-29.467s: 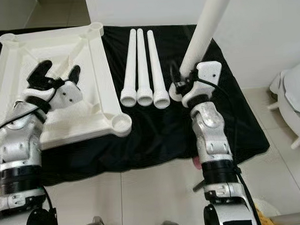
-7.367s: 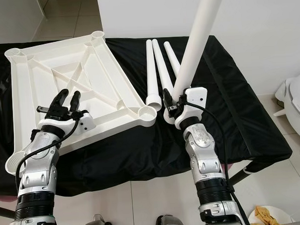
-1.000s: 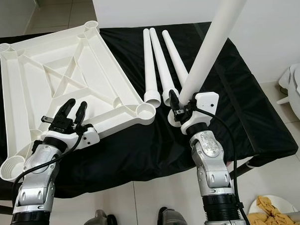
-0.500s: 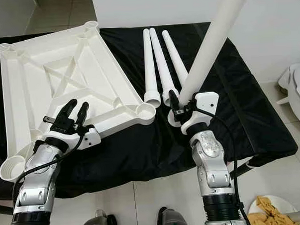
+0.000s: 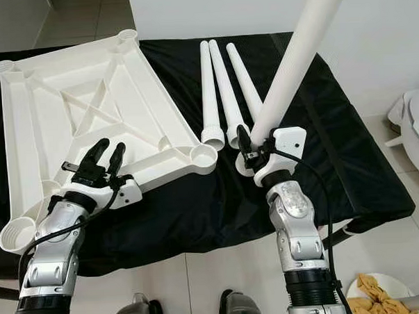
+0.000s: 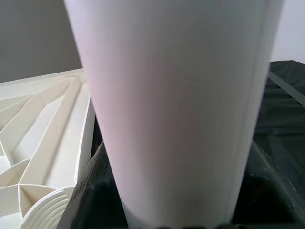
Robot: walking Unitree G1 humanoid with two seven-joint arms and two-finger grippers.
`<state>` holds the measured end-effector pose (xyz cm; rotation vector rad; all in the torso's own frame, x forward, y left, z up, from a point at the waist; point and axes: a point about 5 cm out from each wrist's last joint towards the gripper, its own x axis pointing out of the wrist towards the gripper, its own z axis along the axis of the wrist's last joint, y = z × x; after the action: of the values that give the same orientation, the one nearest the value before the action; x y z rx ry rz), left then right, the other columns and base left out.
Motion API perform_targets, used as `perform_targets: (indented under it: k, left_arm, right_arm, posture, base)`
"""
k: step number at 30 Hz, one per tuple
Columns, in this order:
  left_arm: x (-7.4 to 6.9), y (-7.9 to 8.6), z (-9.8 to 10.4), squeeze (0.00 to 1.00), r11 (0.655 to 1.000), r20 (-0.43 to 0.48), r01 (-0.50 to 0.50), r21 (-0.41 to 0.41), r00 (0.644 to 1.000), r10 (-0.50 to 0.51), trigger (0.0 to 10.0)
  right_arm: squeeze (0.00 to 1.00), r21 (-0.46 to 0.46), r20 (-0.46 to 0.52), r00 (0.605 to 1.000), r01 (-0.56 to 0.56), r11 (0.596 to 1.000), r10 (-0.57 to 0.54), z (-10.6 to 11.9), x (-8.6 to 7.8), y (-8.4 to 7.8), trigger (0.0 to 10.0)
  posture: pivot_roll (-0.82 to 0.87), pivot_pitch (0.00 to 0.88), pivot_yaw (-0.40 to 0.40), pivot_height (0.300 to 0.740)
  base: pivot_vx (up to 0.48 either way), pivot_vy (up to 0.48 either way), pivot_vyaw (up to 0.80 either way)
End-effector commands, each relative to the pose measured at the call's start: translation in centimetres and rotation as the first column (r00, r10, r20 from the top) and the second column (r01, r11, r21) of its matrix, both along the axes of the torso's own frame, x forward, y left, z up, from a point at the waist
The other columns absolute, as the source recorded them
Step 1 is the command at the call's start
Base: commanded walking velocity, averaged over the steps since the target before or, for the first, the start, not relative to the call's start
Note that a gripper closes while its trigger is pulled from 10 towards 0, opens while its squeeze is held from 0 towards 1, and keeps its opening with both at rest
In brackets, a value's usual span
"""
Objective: Building children table
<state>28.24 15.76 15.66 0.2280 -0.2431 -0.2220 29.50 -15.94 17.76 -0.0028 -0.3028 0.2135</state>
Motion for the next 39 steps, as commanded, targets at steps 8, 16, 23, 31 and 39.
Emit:
perform_targets:
  k: [8,16,23,31,39]
  left_arm:
    - [0.1,0.2,-0.6,0.0,0.996,-0.006,-0.09,-0.001,0.996,0.09,10.0]
    - [0.0,0.3,-0.7,0.0,0.996,-0.007,-0.088,0.007,0.996,0.088,10.0]
    - [0.0,0.3,-0.6,0.0,0.996,-0.002,-0.084,0.013,0.996,0.084,10.0]
    - [-0.1,0.2,-0.7,0.0,0.997,0.004,-0.077,0.025,0.997,0.077,10.0]
    - [-0.3,-1.7,-0.7,0.0,0.99,0.022,0.073,0.119,0.997,-0.077,10.0]
  right_arm:
    - [0.0,-0.002,-0.02,1.0,0.014,1.0,-0.014,-0.2,0.1,-0.6,10.0]
    - [0.0,-0.012,-0.021,1.0,0.019,1.0,-0.02,-0.3,0.1,-0.8,10.0]
    - [0.0,-0.015,-0.02,1.0,0.021,1.0,-0.021,-0.3,0.1,-0.9,10.0]
    - [0.0,-0.027,-0.025,1.0,0.002,1.0,-0.003,-0.3,0.1,-0.8,10.0]
    - [0.0,-0.031,-0.013,0.999,-0.053,0.998,0.052,0.3,0.8,-0.4,10.0]
  posture:
    - [-0.03,0.099,-0.006,0.74]
    - [-0.03,0.11,-0.005,0.74]
    - [-0.02,0.114,-0.004,0.74]
    - [-0.02,0.115,-0.014,0.74]
    - [0.0,0.113,-0.031,0.74]
  base:
    - [0.0,0.0,0.0]
    - [0.0,0.0,0.0]
    - [0.0,0.0,0.0]
    - [0.0,0.0,0.0]
    - [0.0,0.0,0.0]
